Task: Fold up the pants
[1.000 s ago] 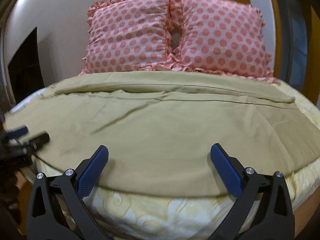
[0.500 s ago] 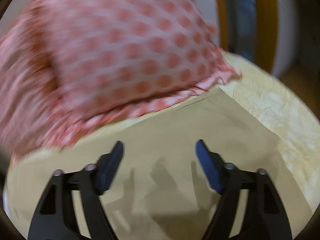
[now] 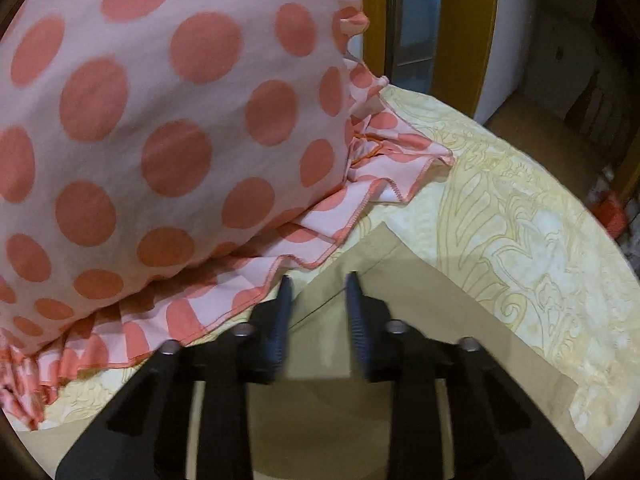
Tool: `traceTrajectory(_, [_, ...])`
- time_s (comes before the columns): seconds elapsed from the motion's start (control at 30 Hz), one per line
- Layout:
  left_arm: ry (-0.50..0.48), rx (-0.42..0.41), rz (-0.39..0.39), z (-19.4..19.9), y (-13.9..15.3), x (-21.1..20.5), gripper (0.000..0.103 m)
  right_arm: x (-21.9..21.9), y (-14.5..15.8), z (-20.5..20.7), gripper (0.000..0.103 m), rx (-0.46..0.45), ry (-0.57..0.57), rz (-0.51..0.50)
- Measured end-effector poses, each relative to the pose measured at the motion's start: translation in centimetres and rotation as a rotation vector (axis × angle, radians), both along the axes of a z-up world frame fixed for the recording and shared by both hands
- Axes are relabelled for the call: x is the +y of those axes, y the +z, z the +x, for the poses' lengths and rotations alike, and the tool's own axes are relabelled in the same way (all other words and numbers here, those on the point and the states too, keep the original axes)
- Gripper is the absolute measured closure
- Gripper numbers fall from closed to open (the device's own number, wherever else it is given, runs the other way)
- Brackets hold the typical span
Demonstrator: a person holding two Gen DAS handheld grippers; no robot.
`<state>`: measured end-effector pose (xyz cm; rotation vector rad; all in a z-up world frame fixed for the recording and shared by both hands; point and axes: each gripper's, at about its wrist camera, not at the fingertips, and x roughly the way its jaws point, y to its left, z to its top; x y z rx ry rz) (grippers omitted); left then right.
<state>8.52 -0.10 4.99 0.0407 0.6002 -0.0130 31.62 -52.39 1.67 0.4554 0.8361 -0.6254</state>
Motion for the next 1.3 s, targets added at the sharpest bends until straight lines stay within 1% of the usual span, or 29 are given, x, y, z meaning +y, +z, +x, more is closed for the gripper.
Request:
traceTrajectory(0.03, [0.000, 0.002, -0.001, 0.0, 0.0, 0.0, 0.002, -0.5, -0.1, -0.2, 0.095, -0.021, 0.009, 0.023])
traceTrajectory(0.1, [0.005, 0.007, -0.005, -0.2, 0.0, 0.1, 0.002, -2.0, -0.3, -1.6, 0.100, -0.116, 0.029, 0.111])
traceTrajectory(0.17, [0.010, 0.003, -0.011, -0.5, 0.2, 0.3, 0.002, -2.5, 0.5, -3.1, 0.101, -0.196, 0.039, 0.151])
traceTrajectory(0.23, [0.019, -0.010, -0.019, -0.9, 0.6, 0.7, 0.002, -3.0, 1.6, -6.3, 0.101, -0.328, 0.075, 0.207])
traceTrajectory(0.3, [0.026, -0.029, -0.025, -1.3, 1.1, 1.1, 0.002, -3.0, 2.7, -10.2, 0.101, -0.438, 0.107, 0.258])
traceTrajectory(0.37, [0.033, -0.046, -0.033, -1.6, 1.7, 1.5, 0.002, -2.3, 3.6, -15.5, 0.101, -0.535, 0.140, 0.298])
traceTrajectory(0.4, [0.034, -0.054, -0.040, -1.7, 2.0, 1.7, 0.002, -1.7, 4.0, -17.8, 0.101, -0.561, 0.146, 0.307])
traceTrajectory(0.43, [0.034, -0.063, -0.050, -1.8, 2.4, 1.9, 0.002, -1.3, 3.9, -20.9, 0.102, -0.585, 0.141, 0.310])
traceTrajectory(0.47, [0.035, -0.070, -0.056, -1.9, 2.6, 2.0, 0.002, -0.9, 3.5, -23.6, 0.102, -0.592, 0.132, 0.311])
traceTrajectory(0.5, [0.039, -0.084, -0.068, -2.0, 3.1, 2.2, 0.002, -0.2, 3.3, -25.4, 0.101, -0.584, 0.122, 0.313])
traceTrajectory(0.53, [0.043, -0.094, -0.077, -2.1, 3.3, 2.2, 0.002, 0.0, 2.3, -27.6, 0.101, -0.566, 0.106, 0.331])
traceTrajectory(0.6, [0.047, -0.109, -0.091, -2.1, 3.8, 2.3, 0.002, -0.3, 0.7, -29.2, 0.101, -0.523, 0.091, 0.399])
traceTrajectory(0.67, [0.046, -0.116, -0.104, -2.1, 4.2, 2.2, 0.002, -0.9, -0.5, -29.2, 0.100, -0.510, 0.089, 0.522])
traceTrajectory(0.7, [0.044, -0.116, -0.109, -2.1, 4.3, 2.1, 0.002, -0.5, -0.2, -28.9, 0.100, -0.510, 0.107, 0.541])
traceTrajectory(0.77, [0.036, -0.117, -0.127, -2.4, 4.4, 2.1, 0.002, 0.4, 0.7, -27.6, 0.098, -0.517, 0.160, 0.539])
traceTrajectory(0.8, [0.036, -0.119, -0.129, -2.6, 4.4, 2.0, 0.002, 0.9, 0.9, -27.0, 0.090, -0.525, 0.185, 0.566])
traceTrajectory(0.83, [0.039, -0.120, -0.126, -2.7, 4.4, 1.9, 0.002, 1.3, 0.8, -25.8, 0.072, -0.532, 0.209, 0.627])
traceTrajectory(0.87, [0.039, -0.120, -0.123, -2.7, 4.3, 2.0, 0.002, 1.6, 0.6, -24.7, 0.062, -0.529, 0.228, 0.680])
traceTrajectory(0.9, [0.041, -0.117, -0.114, -2.7, 4.3, 1.9, 0.002, 2.3, 0.5, -22.7, 0.050, -0.506, 0.250, 0.719])
traceTrajectory(1.0, [0.041, -0.112, -0.082, -2.9, 4.2, 1.6, 0.002, 3.9, 0.2, -19.0, 0.050, -0.484, 0.306, 0.733])
traceTrajectory(1.1, [0.045, -0.121, -0.047, -3.0, 4.1, 1.3, 0.002, 5.0, -1.4, -15.9, 0.051, -0.423, 0.314, 0.798])
traceTrajectory(1.13, [0.044, -0.122, -0.036, -3.0, 4.1, 1.3, 0.002, 5.2, -2.3, -15.3, 0.060, -0.383, 0.293, 0.809])
traceTrajectory(1.2, [0.041, -0.120, -0.025, -3.0, 3.9, 1.2, 0.002, 5.2, -2.9, -15.2, 0.072, -0.354, 0.253, 0.796])
traceTrajectory(1.23, [0.040, -0.119, -0.025, -2.9, 3.8, 1.2, 0.002, 4.7, -3.1, -15.5, 0.076, -0.360, 0.221, 0.797])
traceTrajectory(1.3, [0.042, -0.110, -0.030, -2.5, 3.7, 1.4, 0.002, 3.4, -3.4, -16.2, 0.077, -0.385, 0.132, 0.786])
